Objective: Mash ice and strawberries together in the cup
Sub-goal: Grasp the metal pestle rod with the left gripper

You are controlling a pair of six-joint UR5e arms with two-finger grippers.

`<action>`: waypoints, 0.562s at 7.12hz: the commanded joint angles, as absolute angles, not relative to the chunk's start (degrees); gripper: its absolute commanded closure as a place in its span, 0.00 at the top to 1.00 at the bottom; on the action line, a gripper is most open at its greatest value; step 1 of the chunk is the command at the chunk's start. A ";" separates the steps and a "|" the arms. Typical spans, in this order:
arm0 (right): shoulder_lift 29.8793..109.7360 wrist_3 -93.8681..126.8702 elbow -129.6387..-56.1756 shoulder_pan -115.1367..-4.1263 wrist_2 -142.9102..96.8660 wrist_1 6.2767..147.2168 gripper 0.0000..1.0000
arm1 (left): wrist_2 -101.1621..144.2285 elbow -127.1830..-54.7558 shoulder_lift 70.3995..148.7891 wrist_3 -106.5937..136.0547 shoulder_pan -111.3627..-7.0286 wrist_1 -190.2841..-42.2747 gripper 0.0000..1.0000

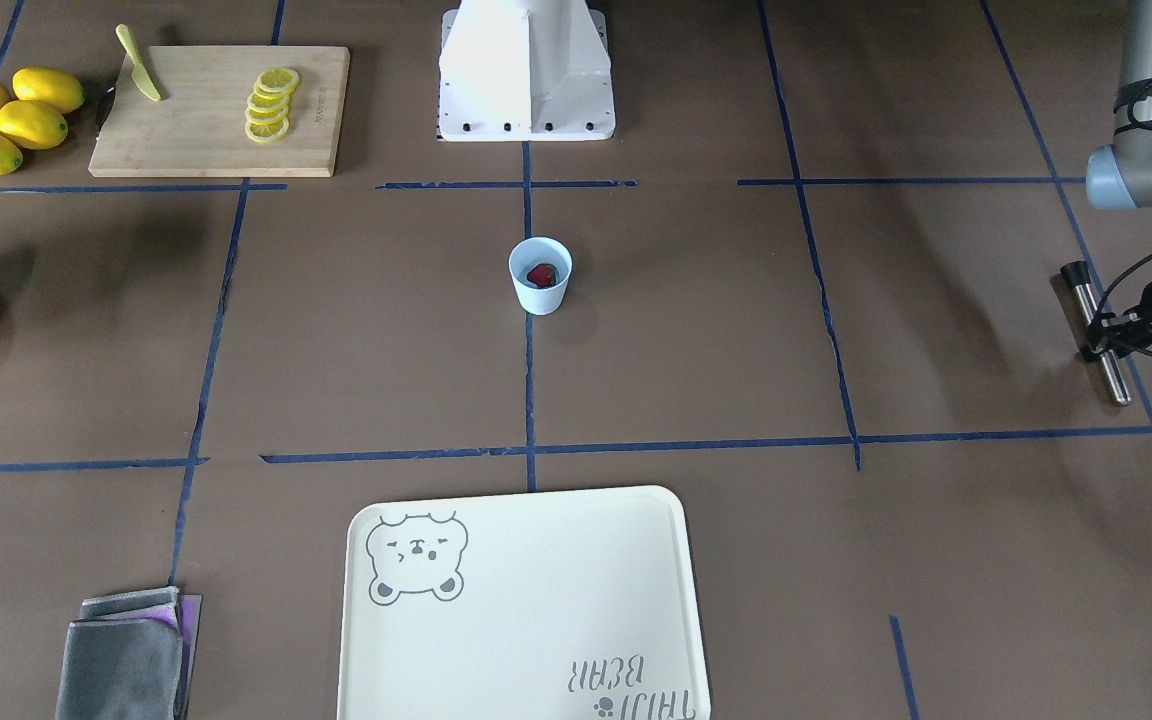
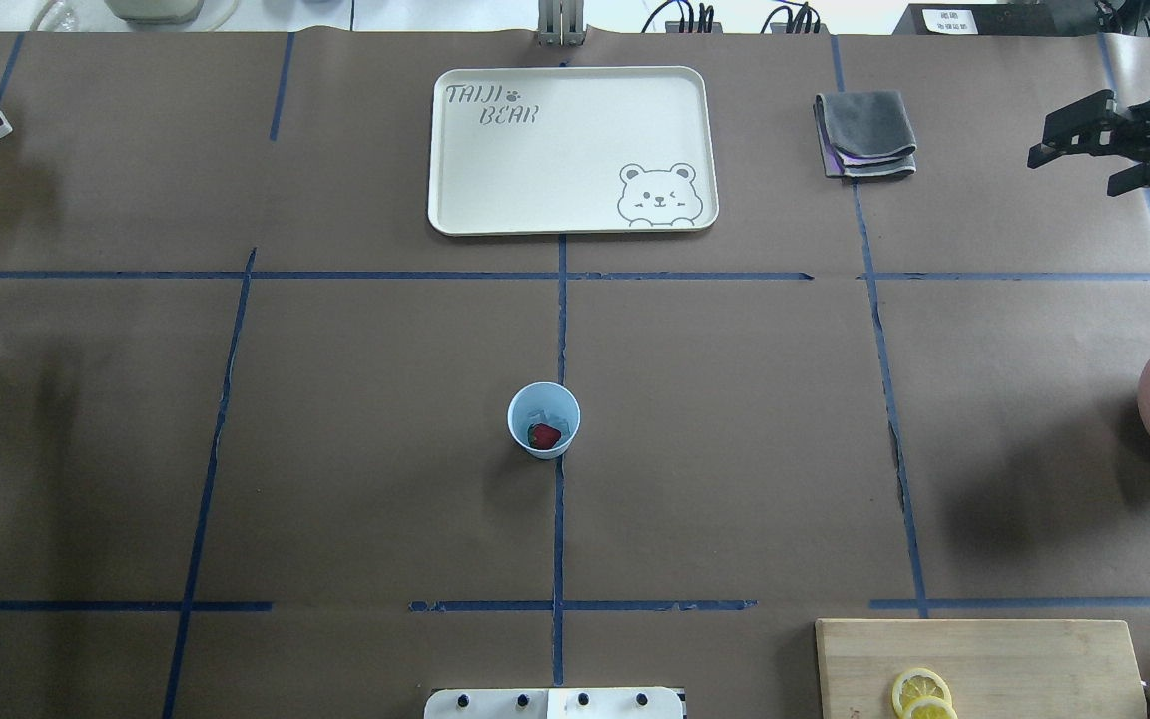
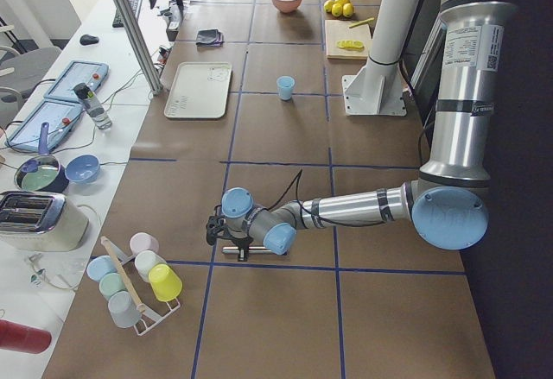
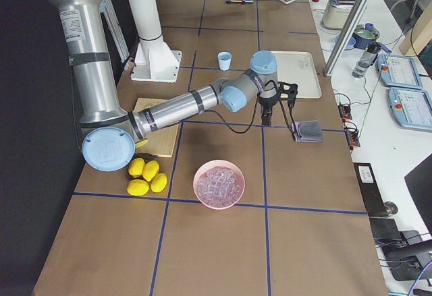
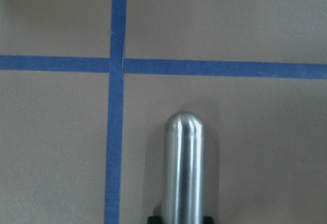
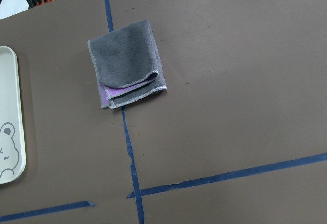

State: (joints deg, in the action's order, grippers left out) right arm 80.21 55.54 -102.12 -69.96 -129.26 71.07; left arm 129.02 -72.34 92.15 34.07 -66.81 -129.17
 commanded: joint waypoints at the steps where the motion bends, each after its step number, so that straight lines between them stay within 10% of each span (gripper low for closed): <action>1: 80.33 55.81 -102.22 -69.96 -129.29 71.02 1.00 | 129.28 -73.29 92.20 34.10 -66.80 -129.46 0.00; 4: 79.89 56.16 -103.10 -69.79 -129.20 71.28 1.00 | 141.33 -82.67 94.21 34.19 -66.80 -129.20 0.00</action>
